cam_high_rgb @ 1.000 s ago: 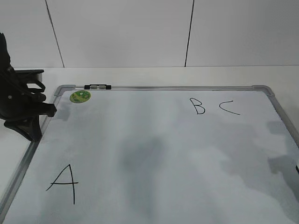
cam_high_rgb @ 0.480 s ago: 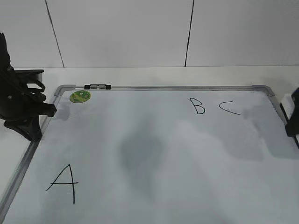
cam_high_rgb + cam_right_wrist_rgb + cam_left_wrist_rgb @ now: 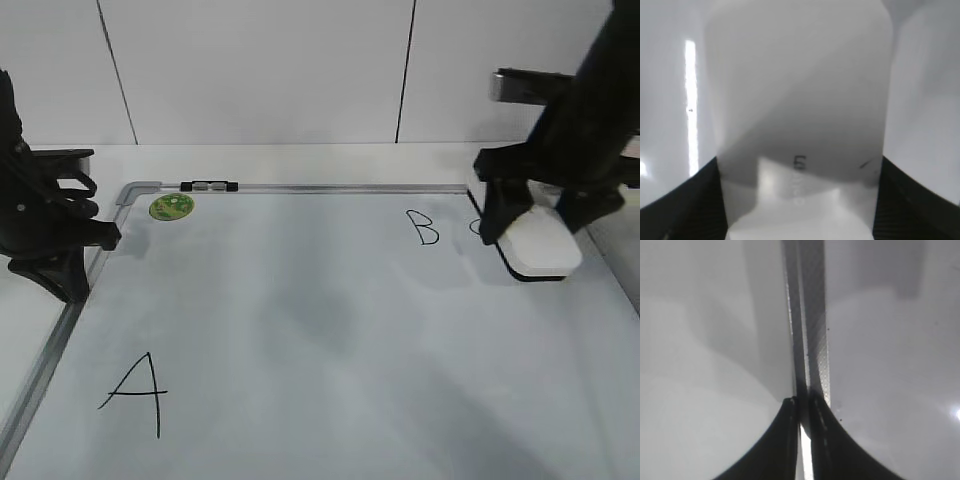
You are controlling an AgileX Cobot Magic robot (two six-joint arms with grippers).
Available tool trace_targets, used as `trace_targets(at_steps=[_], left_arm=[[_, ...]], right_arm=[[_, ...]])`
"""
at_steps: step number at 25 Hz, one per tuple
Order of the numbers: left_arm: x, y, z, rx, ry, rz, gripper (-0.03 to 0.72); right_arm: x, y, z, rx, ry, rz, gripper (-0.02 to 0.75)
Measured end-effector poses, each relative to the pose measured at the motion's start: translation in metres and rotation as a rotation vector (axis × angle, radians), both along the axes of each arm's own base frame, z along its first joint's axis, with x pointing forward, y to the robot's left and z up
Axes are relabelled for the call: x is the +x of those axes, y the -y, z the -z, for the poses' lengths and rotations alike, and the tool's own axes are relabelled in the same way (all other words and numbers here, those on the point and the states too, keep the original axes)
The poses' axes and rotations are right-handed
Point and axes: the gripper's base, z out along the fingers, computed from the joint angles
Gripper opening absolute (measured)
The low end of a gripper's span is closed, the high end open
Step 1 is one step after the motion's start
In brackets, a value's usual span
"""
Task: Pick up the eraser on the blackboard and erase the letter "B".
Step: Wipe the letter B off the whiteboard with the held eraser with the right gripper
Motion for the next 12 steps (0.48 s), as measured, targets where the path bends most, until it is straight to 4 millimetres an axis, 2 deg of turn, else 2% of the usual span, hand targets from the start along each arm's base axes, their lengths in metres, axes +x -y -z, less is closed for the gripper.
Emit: trace_targets(at_steps=[7, 12], left_arm=[[0.000, 0.000, 0.000, 0.000, -0.003, 0.000, 0.024], [-0.001, 0.000, 0.000, 0.001, -0.006, 0.001, 0.024]], right_arm=[[0.054, -0.043, 0.023, -0.033, 0.026, -0.093, 0.546], [0.082, -0.060, 0.052, -0.046, 0.019, -0.113, 0.546]])
